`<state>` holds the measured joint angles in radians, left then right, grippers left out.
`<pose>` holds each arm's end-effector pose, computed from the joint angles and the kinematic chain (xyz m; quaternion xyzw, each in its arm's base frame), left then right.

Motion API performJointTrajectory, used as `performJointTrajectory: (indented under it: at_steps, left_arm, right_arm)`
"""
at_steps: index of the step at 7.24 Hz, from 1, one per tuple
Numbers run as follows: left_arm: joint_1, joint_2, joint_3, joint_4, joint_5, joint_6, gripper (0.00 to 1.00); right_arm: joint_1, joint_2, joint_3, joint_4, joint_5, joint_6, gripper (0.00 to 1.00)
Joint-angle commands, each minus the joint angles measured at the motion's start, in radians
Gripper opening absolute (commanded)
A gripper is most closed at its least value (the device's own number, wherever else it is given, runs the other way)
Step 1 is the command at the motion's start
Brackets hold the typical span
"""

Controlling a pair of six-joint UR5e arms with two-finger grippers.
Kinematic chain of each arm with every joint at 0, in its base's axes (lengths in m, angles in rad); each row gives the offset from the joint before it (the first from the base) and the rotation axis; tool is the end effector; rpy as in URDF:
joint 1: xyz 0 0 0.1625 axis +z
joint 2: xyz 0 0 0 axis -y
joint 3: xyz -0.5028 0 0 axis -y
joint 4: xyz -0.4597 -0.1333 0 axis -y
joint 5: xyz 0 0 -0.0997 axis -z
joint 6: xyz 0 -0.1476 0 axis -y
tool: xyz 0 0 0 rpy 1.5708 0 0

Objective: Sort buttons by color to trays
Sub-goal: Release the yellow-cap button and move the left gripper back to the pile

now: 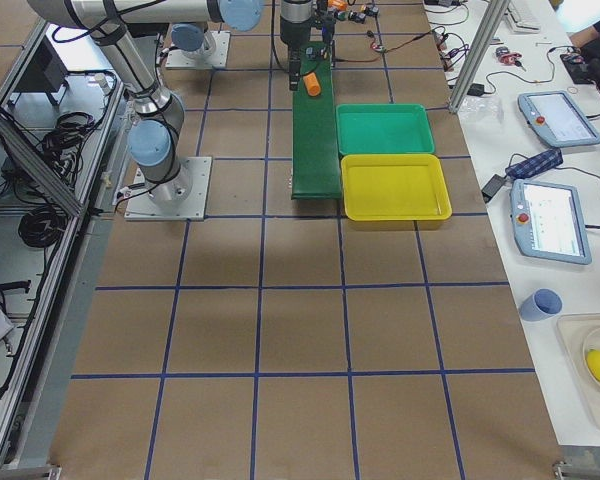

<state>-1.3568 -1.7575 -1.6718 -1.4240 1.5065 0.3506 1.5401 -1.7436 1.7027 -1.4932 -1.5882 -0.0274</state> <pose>-0.0095 -0.6285 0.3663 -0.0658 -0.9948 -0.0586 0.0504 0.1163 -0.4709 0.5255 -0.0015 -0.9998 -0.0186 0.0082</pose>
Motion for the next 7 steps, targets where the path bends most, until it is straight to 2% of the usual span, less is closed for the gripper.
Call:
performJointTrajectory:
  at_steps: [1, 2, 4, 7]
  left_arm:
    - [0.174, -0.116, 0.050, 0.117, 0.032, 0.325, 1.00]
    - [0.183, -0.190, 0.075, 0.217, 0.116, 0.396, 1.00]
    - [0.228, -0.336, 0.169, 0.319, 0.112, 0.479, 1.00]
    - [0.229, -0.494, 0.334, 0.330, 0.107, 0.561, 1.00]
  right_arm:
    - [0.000, 0.001, 0.000, 0.001, 0.001, 0.003, 1.00]
    - [0.000, -0.001, 0.000, 0.001, 0.001, 0.003, 1.00]
    - [0.000, 0.001, 0.000, 0.001, -0.001, -0.005, 1.00]
    - [0.000, -0.001, 0.002, 0.007, -0.007, -0.002, 1.00]
